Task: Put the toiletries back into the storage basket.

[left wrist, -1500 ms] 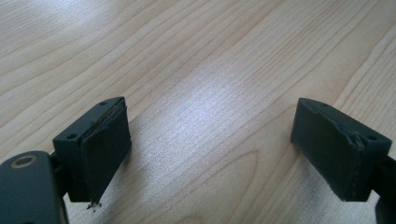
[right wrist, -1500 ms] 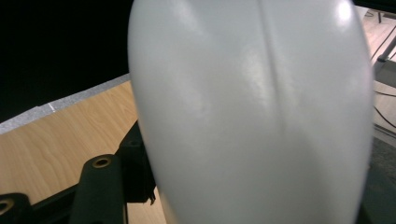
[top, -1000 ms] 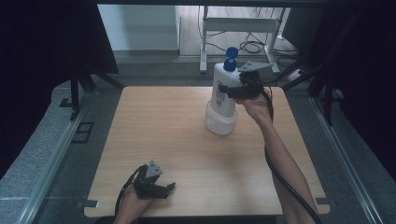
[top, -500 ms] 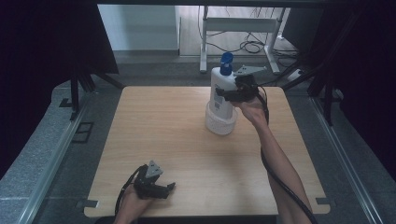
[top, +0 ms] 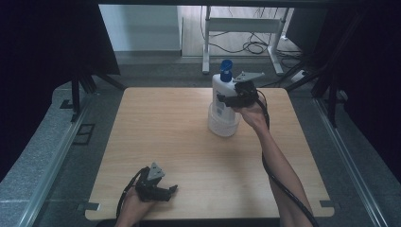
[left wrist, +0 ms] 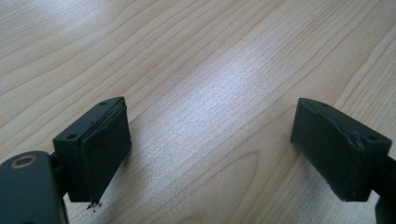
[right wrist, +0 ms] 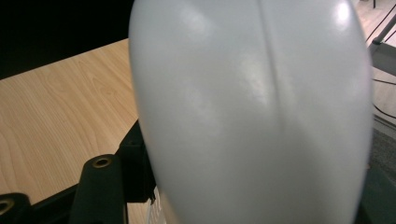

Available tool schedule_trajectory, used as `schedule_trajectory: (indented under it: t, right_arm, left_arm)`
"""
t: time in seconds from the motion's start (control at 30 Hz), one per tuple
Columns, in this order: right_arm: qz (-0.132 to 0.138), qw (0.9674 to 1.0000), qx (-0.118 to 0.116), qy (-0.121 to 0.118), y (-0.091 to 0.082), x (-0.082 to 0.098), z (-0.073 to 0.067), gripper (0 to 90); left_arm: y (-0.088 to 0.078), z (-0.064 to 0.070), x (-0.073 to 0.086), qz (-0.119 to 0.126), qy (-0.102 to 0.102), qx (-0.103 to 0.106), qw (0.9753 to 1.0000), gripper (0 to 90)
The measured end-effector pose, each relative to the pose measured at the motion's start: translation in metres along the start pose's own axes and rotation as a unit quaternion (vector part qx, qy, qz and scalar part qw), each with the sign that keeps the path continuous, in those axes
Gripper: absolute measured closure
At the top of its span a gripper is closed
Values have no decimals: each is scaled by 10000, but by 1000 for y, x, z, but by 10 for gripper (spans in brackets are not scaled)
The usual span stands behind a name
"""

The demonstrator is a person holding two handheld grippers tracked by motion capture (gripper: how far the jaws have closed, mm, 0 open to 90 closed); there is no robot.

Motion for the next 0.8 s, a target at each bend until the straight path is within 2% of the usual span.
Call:
schedule_trajectory:
  t: [0.8]
  right_arm:
    - [-189, 9998, -92, 32, 31, 21, -1, 375]
  left_arm:
    - [0, 0, 0, -11, 15, -6, 10000, 113]
Point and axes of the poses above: each handheld gripper's, and its own axes: y roughly forward along the jaws, x roughly out of its underside, z roughly to its right, the point moved 4 cm from there along y, roughly forward along the jaws, and after that the axes turned 15 degrees about -z, right-handed, at the moved point
